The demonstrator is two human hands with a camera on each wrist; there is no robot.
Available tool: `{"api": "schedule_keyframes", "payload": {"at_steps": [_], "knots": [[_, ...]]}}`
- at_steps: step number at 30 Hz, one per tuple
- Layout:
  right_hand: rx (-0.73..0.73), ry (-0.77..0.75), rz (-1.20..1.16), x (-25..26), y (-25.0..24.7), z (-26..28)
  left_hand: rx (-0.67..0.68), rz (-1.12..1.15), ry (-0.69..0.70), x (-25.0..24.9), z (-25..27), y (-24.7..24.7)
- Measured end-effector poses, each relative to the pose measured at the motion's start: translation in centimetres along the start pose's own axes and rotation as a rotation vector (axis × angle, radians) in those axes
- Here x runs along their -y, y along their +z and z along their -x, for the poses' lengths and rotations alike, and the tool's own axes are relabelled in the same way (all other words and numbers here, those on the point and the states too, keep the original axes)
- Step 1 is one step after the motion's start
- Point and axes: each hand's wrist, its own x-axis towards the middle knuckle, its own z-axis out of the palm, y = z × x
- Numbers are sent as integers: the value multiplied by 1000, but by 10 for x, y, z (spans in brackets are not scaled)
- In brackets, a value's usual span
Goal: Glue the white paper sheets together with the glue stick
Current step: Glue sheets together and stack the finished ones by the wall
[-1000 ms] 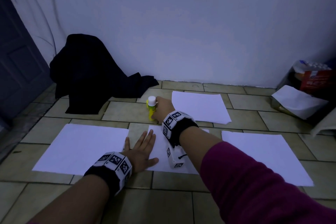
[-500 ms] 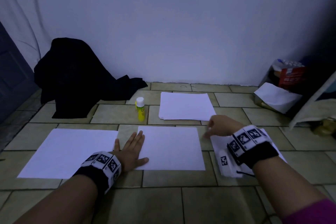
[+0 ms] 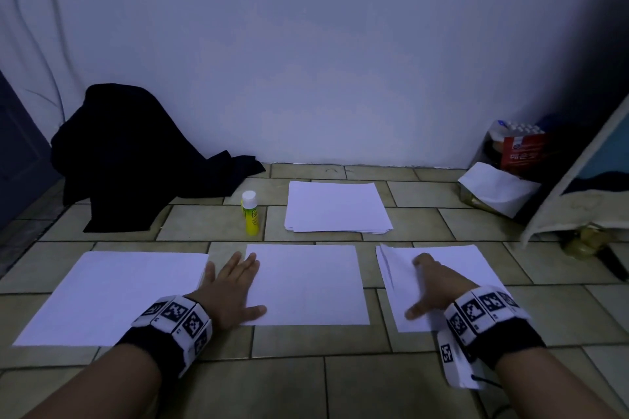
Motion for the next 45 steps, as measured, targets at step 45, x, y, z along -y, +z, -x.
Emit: {"api": "schedule_keyframes", "payload": {"at_steps": [45], "knots": [[-61,-165,-549,189,48,24,-25,110,1,-12,-12,17]]}}
